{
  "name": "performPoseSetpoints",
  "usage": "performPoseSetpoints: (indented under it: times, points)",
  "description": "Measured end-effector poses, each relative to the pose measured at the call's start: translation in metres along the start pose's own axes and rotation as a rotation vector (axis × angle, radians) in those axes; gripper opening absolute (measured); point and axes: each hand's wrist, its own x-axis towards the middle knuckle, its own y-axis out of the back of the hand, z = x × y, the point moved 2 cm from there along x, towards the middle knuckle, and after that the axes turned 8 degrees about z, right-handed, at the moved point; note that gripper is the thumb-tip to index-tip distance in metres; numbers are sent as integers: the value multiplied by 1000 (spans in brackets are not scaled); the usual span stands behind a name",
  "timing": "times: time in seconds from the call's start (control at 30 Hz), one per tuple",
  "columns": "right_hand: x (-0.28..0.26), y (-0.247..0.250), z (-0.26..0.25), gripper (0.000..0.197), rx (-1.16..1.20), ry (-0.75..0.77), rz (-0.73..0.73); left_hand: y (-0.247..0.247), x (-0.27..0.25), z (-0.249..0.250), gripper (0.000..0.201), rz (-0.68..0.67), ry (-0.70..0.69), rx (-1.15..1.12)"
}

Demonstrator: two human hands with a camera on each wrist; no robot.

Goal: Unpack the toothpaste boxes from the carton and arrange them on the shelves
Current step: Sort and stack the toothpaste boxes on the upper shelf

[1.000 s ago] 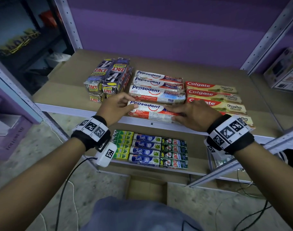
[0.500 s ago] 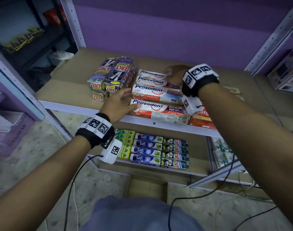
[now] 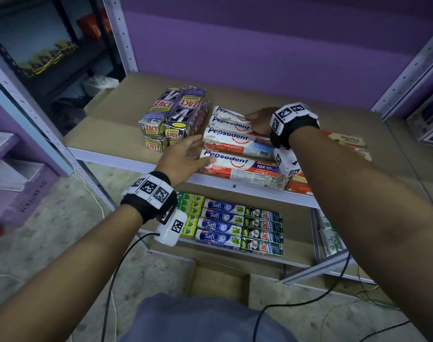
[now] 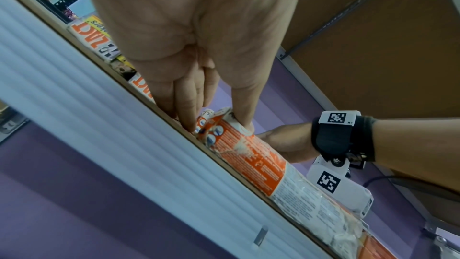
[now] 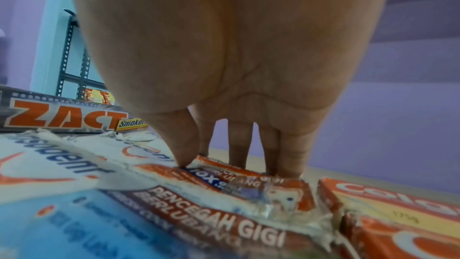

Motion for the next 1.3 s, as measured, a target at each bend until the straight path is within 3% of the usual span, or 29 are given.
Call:
performPoseSetpoints:
  times: [0.4,0.8,0.9,1.0,1.07,1.17,1.3]
  points:
    - [-29,1,-5,61,14,26,-59,-5,-5,-1,69,43,-18,-108]
    - [-64,0,-4,53,-19,105,-47,-5,-9,-1,66,20,-36,-57]
    - [-78,3,6,71,36,152,-68,-5,-9,-1,74,-25,-54,1]
    - [-97,-4,14,113,85,154,-203,-4,-9,-3,91,-74,-80,12]
    - [-107,-14,17,130,128,149,-276,-4,-5,-7,99,-98,-93,41]
    - [-111,-23,20,131,82,184,-195,-6,-3,-11,100,-117,-125,93]
    - [-110,-23,22,120,57,203,-101,-11,-2,-14,93,-43,-177,157]
